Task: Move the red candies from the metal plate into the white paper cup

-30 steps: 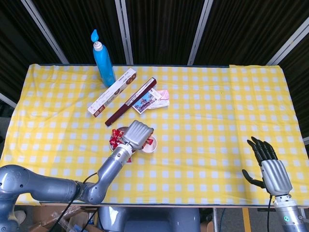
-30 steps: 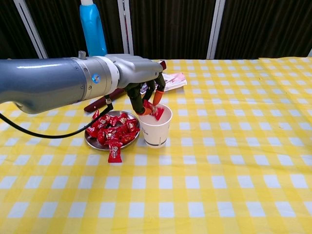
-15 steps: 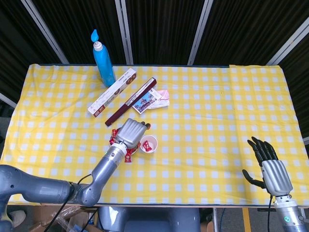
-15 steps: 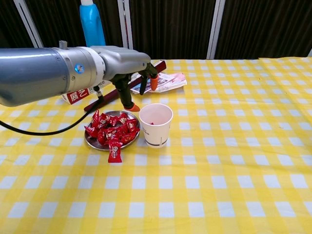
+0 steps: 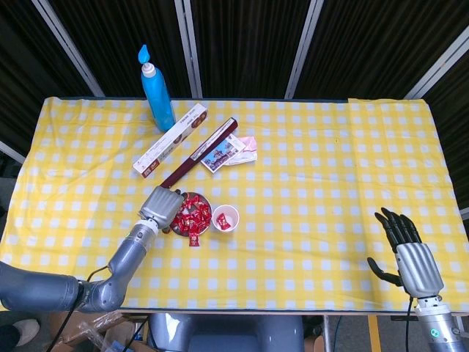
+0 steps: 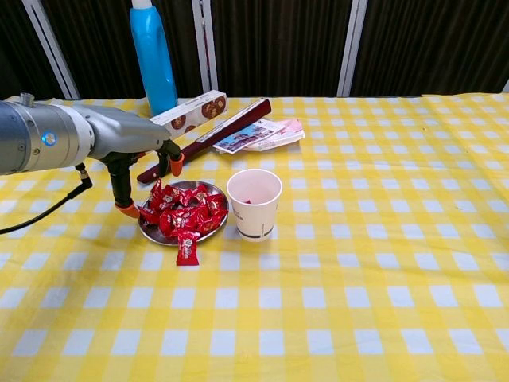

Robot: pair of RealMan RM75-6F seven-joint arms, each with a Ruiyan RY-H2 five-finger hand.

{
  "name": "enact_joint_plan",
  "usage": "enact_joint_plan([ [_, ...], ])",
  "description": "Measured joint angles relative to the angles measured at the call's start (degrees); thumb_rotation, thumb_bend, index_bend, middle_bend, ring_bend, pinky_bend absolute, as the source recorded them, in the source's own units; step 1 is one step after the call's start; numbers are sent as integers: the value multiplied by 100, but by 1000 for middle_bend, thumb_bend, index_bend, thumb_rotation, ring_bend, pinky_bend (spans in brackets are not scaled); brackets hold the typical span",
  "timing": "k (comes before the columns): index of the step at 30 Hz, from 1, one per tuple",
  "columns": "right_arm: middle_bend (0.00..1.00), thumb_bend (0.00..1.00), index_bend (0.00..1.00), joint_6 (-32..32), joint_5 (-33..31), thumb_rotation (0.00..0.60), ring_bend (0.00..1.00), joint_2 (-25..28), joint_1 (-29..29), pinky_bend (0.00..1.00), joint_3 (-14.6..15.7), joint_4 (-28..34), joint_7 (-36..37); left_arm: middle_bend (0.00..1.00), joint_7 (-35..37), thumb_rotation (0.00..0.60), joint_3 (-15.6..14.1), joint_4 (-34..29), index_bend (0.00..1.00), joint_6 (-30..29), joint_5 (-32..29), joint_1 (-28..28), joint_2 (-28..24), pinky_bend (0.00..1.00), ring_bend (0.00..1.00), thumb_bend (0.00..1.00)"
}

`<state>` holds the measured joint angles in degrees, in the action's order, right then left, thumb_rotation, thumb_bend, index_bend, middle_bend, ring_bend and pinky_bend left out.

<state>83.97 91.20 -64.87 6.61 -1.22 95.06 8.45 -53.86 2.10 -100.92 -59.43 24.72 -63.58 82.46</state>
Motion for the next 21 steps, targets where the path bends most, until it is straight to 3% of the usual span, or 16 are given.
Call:
enact_joint_plan([
  [6, 0, 388, 0, -13, -18, 600, 0, 7, 3, 0, -6, 7, 21, 195, 100, 600, -212, 443, 233, 363, 684, 25, 159, 932, 864, 174],
  [21, 0, 387, 0, -33, -45, 600, 0, 30, 12, 0, -20, 16, 86, 143, 878, 600, -264, 1336, 200, 1075, 1864, 68, 678, 932, 864, 173],
])
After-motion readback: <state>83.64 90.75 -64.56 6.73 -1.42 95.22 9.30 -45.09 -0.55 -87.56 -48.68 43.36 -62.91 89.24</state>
